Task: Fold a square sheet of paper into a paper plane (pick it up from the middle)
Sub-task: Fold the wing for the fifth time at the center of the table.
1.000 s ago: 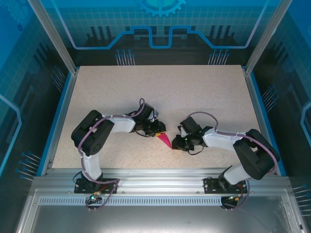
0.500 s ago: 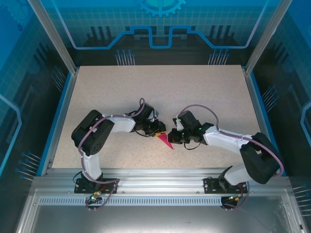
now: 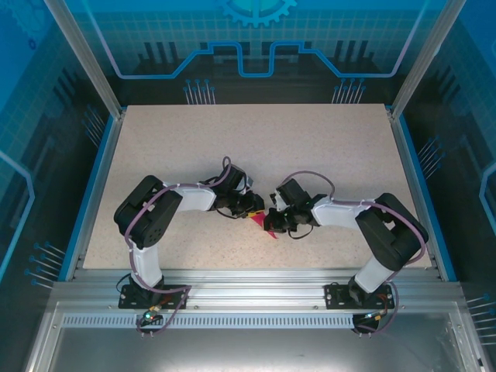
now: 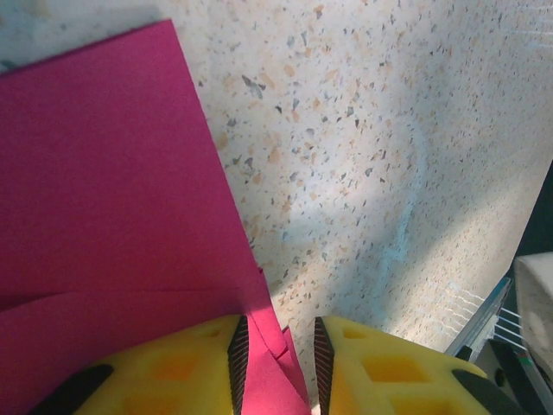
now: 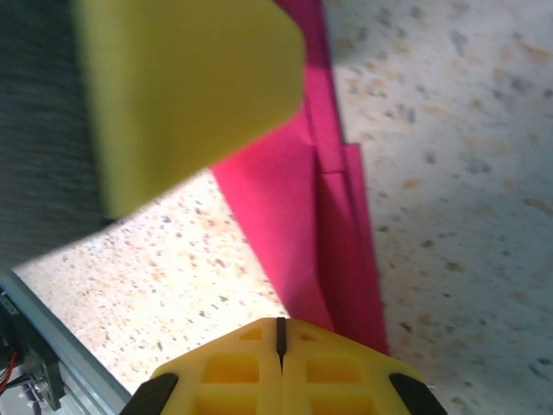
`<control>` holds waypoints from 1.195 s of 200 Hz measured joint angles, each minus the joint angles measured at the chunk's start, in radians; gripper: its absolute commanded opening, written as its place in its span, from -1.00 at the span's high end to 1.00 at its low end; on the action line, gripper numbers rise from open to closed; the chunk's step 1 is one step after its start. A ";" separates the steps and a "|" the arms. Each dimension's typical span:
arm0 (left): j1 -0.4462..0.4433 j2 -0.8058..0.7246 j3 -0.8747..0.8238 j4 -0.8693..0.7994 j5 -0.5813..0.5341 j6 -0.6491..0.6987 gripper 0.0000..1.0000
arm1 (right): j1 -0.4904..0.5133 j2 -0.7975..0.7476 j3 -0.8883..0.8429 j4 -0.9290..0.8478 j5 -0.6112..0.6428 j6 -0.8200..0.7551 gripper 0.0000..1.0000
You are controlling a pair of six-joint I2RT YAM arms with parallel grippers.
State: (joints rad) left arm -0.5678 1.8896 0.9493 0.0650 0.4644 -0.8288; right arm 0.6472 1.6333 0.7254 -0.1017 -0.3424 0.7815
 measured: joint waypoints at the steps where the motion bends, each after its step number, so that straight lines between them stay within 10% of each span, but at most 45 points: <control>1: 0.000 0.000 0.000 0.000 0.000 0.000 0.40 | 0.000 0.000 -0.002 0.001 0.000 0.000 0.93; 89: 0.000 0.016 0.019 -0.007 0.013 0.002 0.41 | -0.064 -0.006 -0.135 0.213 -0.114 0.027 0.87; 239: 0.000 0.023 0.026 -0.008 0.021 0.019 0.42 | -0.072 -0.082 -0.159 0.071 -0.111 -0.027 0.87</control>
State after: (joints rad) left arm -0.5678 1.9125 0.9756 0.0570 0.4854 -0.8097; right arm 0.5751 1.5513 0.5659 -0.0307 -0.4530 0.7540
